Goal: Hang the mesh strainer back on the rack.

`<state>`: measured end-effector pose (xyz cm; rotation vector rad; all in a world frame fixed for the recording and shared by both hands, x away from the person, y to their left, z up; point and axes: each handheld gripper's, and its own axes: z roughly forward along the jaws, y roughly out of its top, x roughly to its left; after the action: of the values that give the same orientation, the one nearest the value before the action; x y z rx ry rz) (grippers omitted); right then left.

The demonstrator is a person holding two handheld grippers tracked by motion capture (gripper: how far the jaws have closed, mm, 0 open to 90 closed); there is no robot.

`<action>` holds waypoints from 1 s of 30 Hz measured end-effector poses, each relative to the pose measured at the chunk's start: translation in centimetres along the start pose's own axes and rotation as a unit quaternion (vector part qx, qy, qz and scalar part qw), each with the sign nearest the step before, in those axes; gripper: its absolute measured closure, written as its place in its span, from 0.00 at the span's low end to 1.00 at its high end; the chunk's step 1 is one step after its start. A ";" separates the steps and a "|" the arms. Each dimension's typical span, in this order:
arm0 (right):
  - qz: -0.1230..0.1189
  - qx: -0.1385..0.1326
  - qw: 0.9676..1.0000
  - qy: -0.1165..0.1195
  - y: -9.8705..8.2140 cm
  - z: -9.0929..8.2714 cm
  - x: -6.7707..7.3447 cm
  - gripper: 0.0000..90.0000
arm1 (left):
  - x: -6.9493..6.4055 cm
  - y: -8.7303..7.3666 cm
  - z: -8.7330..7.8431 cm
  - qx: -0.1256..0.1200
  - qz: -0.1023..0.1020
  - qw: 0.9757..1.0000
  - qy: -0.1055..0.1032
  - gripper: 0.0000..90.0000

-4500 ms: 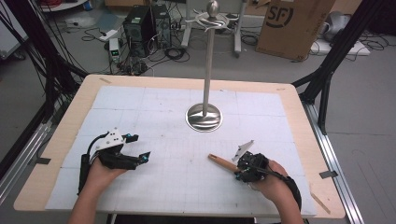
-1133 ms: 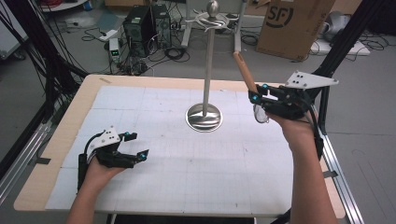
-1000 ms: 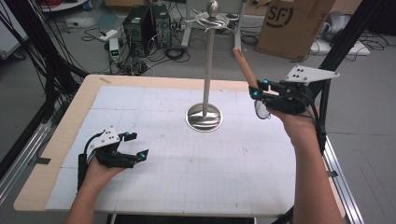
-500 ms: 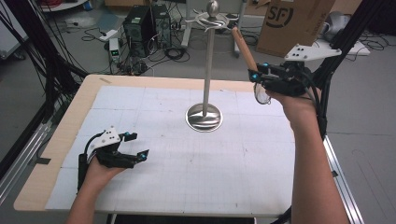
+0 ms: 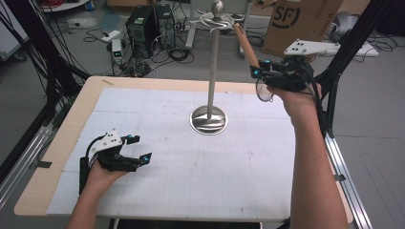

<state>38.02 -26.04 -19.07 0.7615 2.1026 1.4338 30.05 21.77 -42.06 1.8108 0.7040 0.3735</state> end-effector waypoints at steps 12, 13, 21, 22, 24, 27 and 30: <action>0.006 0.002 1.000 0.005 -0.2 1.1 -0.1 0.76 | 0.0 0.0 -0.1 0.001 0.001 1.000 0.000 0.19; 0.006 0.001 1.000 0.008 -0.2 1.3 -0.1 0.76 | 0.0 0.0 -0.1 0.001 0.001 1.000 -0.001 0.19; 0.009 0.009 1.000 0.011 -0.3 2.4 0.0 0.76 | 0.0 0.1 -0.1 -0.002 0.001 1.000 -0.001 0.19; 0.011 0.010 1.000 0.011 -0.3 2.5 0.0 0.76 | 0.0 0.1 -0.1 -0.003 0.000 1.000 -0.002 0.19; 0.011 0.011 1.000 0.012 -0.4 2.9 0.0 0.76 | 0.0 0.1 -0.2 -0.003 -0.002 1.000 -0.001 0.19; 0.015 0.014 1.000 0.014 -0.4 3.4 0.1 0.76 | 0.0 0.1 -0.2 -0.003 -0.002 1.000 -0.001 0.19; 0.016 0.015 1.000 0.015 -0.5 3.8 0.2 0.76 | 0.1 0.0 -0.2 -0.003 -0.002 1.000 -0.001 0.19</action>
<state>40.34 -23.52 -20.81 0.7928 2.1493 1.4415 30.02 21.96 -41.96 1.8045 0.7038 0.3704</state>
